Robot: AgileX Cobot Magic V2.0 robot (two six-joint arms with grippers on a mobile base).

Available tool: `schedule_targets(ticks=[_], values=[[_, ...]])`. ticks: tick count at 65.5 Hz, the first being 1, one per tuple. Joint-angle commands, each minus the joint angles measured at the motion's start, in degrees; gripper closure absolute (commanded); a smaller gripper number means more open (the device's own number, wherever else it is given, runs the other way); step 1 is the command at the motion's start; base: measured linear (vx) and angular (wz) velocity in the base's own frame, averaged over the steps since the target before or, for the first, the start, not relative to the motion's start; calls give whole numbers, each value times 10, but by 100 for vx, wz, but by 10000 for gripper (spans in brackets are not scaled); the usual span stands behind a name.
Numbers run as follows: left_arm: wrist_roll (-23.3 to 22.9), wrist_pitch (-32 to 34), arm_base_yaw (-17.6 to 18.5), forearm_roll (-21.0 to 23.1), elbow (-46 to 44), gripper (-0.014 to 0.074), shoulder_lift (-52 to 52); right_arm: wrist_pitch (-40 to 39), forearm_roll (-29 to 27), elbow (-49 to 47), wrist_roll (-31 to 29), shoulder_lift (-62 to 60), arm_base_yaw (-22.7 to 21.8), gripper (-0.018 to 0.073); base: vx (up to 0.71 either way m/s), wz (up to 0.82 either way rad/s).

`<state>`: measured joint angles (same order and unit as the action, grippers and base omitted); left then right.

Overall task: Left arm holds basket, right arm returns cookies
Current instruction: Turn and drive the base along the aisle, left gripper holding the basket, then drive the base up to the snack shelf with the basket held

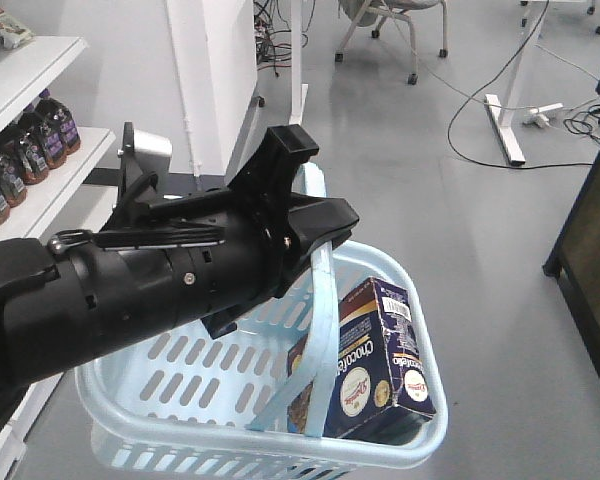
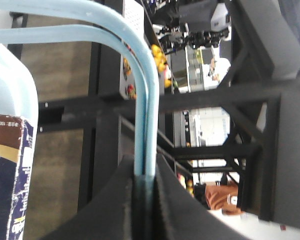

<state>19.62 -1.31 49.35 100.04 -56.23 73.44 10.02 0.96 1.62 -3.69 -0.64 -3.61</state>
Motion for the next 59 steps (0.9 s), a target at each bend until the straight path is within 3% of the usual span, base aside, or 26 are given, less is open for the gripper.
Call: schedule_targets(ticks=[1, 59], values=[[1, -12, 4, 19, -21, 599, -21, -41, 2, 10, -3, -7, -4, 565, 39, 15], [1, -12, 4, 19, -21, 599, -21, -41, 2, 10, -3, -7, -4, 565, 36, 26]])
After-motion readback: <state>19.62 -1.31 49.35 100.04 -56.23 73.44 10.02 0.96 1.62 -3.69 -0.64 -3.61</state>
